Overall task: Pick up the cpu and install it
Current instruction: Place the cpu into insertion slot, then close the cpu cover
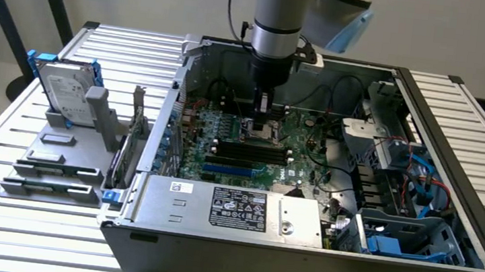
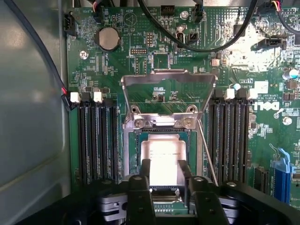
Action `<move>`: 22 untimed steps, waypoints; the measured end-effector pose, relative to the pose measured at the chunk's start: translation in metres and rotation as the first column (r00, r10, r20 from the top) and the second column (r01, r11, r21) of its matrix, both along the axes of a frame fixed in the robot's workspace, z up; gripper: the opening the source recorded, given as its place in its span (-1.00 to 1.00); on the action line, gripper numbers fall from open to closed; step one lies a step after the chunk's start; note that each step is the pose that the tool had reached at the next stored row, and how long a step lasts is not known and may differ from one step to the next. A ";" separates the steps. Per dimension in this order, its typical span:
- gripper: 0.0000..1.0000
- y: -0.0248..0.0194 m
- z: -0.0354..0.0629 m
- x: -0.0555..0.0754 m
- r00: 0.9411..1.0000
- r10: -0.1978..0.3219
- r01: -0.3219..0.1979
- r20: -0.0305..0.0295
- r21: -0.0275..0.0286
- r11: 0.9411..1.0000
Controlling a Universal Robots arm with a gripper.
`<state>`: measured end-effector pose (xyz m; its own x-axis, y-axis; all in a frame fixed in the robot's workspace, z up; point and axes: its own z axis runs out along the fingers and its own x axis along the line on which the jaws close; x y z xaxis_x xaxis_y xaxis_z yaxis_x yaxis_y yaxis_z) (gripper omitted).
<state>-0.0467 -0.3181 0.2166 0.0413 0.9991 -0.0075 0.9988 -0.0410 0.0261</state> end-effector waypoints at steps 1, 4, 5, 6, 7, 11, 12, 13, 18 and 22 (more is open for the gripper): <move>-0.40 0.0000 0.0005 -0.002 1.000 0.000 0.000 -0.003 0.000 1.000; -0.63 0.0000 0.0015 -0.007 1.000 0.000 0.000 -0.013 0.000 1.000; -0.63 0.0000 0.0017 -0.009 1.000 0.000 0.000 -0.016 0.000 1.000; -0.79 0.0000 0.0019 -0.012 1.000 0.000 0.000 -0.020 0.000 1.000; -0.79 0.0000 0.0019 -0.014 1.000 0.000 0.000 -0.023 0.000 1.000; -0.79 0.0000 0.0028 -0.023 0.999 0.001 -0.001 -0.037 0.000 1.000; -0.79 0.0000 0.0033 -0.025 0.999 0.001 -0.001 -0.040 0.000 1.000; -0.79 0.0000 0.0040 -0.026 0.999 0.001 -0.001 -0.042 0.000 1.000; -0.79 0.0000 0.0053 -0.027 0.999 0.001 -0.001 -0.043 0.000 1.000; -0.79 0.0000 0.0055 -0.027 0.999 0.001 -0.001 -0.043 0.000 1.000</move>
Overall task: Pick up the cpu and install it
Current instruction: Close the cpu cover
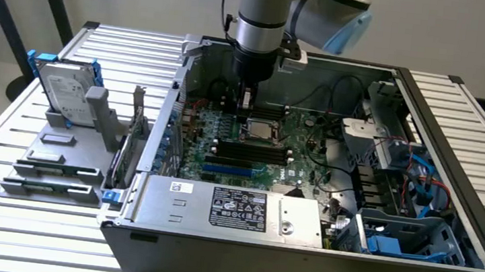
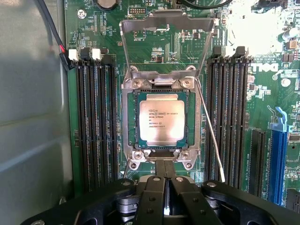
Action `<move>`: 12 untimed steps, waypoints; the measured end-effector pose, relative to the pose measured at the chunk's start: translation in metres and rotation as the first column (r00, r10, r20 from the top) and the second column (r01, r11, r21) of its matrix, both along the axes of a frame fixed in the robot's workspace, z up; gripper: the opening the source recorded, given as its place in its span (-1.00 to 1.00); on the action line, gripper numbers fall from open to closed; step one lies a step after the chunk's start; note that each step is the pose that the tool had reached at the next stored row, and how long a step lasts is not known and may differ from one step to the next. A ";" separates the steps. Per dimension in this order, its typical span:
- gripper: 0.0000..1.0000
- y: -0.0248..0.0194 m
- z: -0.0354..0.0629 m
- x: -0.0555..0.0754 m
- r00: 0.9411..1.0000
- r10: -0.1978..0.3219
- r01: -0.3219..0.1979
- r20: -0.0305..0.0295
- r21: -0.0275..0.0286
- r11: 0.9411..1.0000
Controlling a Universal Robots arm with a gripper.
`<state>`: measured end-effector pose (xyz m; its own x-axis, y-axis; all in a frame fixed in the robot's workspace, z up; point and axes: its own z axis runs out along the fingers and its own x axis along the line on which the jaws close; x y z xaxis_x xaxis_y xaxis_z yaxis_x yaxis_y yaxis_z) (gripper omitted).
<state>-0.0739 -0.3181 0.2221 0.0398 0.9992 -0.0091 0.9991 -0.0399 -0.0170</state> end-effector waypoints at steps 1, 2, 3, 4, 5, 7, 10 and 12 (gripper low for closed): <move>-0.79 0.0000 0.0000 0.000 1.000 0.000 0.000 0.000 0.000 1.000; -0.79 0.0000 0.0000 0.000 1.000 0.000 0.000 0.000 0.000 1.000; -0.79 0.0000 0.0000 0.000 1.000 0.000 0.000 0.000 0.000 1.000; -0.79 0.0000 0.0000 0.000 1.000 0.000 0.000 0.000 0.000 1.000; -0.79 0.0000 0.0000 0.000 1.000 0.000 0.000 0.000 0.000 1.000; -0.79 0.0000 0.0001 0.000 1.000 0.000 0.000 0.000 0.000 1.000; -0.79 0.0000 0.0004 0.000 1.000 0.000 0.000 0.000 0.000 1.000; -0.79 0.0000 0.0021 0.002 1.000 0.000 0.000 0.000 0.000 1.000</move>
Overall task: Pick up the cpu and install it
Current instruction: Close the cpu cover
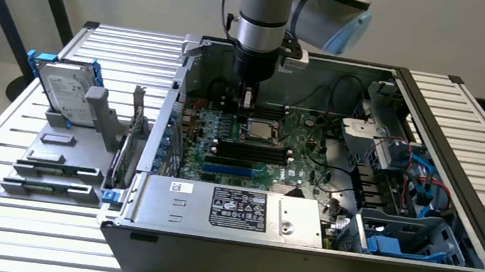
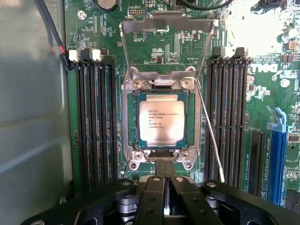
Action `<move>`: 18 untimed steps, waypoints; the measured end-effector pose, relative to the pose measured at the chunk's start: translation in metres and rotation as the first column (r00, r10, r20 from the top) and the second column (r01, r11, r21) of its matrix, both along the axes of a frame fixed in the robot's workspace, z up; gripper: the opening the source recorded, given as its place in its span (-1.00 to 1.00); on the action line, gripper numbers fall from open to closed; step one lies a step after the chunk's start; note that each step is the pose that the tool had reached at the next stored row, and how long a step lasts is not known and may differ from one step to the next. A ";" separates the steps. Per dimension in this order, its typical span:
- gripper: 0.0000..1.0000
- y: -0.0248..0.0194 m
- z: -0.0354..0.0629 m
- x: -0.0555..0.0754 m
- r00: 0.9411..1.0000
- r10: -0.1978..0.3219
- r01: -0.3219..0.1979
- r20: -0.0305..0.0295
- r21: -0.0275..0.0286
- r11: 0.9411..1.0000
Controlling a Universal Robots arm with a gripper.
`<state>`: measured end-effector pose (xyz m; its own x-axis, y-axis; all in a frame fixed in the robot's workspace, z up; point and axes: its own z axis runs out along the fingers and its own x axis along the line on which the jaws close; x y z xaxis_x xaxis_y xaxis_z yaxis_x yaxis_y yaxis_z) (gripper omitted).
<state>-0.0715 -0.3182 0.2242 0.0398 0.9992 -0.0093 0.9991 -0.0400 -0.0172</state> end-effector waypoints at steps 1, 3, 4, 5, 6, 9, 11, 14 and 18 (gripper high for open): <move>-0.79 0.0000 0.0013 0.002 1.000 0.000 0.000 0.000 0.000 1.000; -0.79 0.0000 0.0054 0.008 1.000 0.000 0.000 0.000 0.000 1.000; -0.79 0.0000 0.0082 0.011 1.000 0.000 0.000 -0.001 0.000 1.000; -0.79 -0.0001 0.0112 0.015 1.000 0.000 0.000 -0.001 0.000 1.000; -0.79 -0.0002 0.0144 0.020 1.000 0.000 0.000 -0.001 0.000 1.000; -0.79 -0.0006 0.0236 0.034 1.000 0.001 -0.001 -0.004 0.000 1.000; -0.79 -0.0010 0.0295 0.043 1.000 0.001 -0.001 -0.006 0.000 1.000; -0.79 -0.0015 0.0371 0.056 1.000 0.001 -0.001 -0.008 0.000 1.000; -0.79 -0.0022 0.0440 0.074 1.000 0.002 -0.002 -0.011 0.000 1.000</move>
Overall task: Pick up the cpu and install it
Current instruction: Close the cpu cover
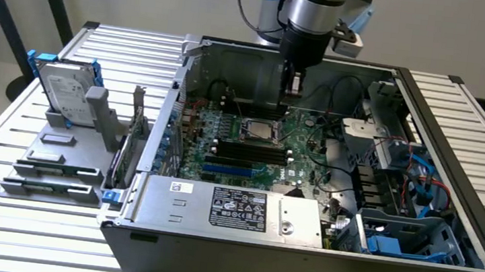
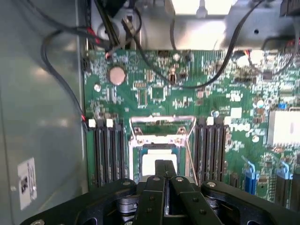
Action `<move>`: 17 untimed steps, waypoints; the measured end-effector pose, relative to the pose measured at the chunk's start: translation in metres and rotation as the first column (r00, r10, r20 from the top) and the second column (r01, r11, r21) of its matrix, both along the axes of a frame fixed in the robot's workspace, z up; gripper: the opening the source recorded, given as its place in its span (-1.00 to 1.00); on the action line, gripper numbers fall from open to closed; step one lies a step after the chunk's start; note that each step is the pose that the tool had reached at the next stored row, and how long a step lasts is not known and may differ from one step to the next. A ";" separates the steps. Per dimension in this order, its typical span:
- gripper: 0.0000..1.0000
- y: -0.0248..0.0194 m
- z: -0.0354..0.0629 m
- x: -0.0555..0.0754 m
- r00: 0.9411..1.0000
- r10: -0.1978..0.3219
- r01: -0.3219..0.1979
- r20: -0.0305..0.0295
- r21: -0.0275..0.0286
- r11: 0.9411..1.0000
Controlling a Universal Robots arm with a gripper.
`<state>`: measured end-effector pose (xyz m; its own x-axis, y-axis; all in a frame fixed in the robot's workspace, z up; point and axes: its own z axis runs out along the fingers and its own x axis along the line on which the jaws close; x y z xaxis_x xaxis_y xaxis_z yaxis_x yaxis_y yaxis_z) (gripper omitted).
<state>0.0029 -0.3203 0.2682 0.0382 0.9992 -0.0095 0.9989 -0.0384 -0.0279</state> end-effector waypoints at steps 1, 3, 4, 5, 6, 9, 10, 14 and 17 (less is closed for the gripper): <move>-0.79 -0.0002 0.0013 0.005 1.000 0.000 0.000 0.000 0.000 1.000; -0.79 -0.0005 0.0038 0.014 1.000 0.000 0.000 -0.002 0.000 1.000; -0.79 -0.0006 0.0048 0.018 1.000 0.001 -0.001 -0.002 0.000 1.000; -0.79 -0.0007 0.0058 0.023 1.000 0.001 -0.001 -0.003 0.000 1.000; -0.79 -0.0008 0.0064 0.027 1.000 0.001 -0.001 -0.003 0.000 1.000; -0.79 -0.0011 0.0071 0.041 1.000 0.002 -0.002 -0.004 0.000 1.000; -0.79 -0.0012 0.0070 0.046 1.000 0.003 -0.003 -0.004 0.000 1.000; -0.79 -0.0011 0.0056 0.056 1.000 0.006 -0.006 -0.004 0.000 1.000; -0.79 -0.0011 0.0003 0.056 1.000 0.010 -0.010 -0.004 0.000 1.000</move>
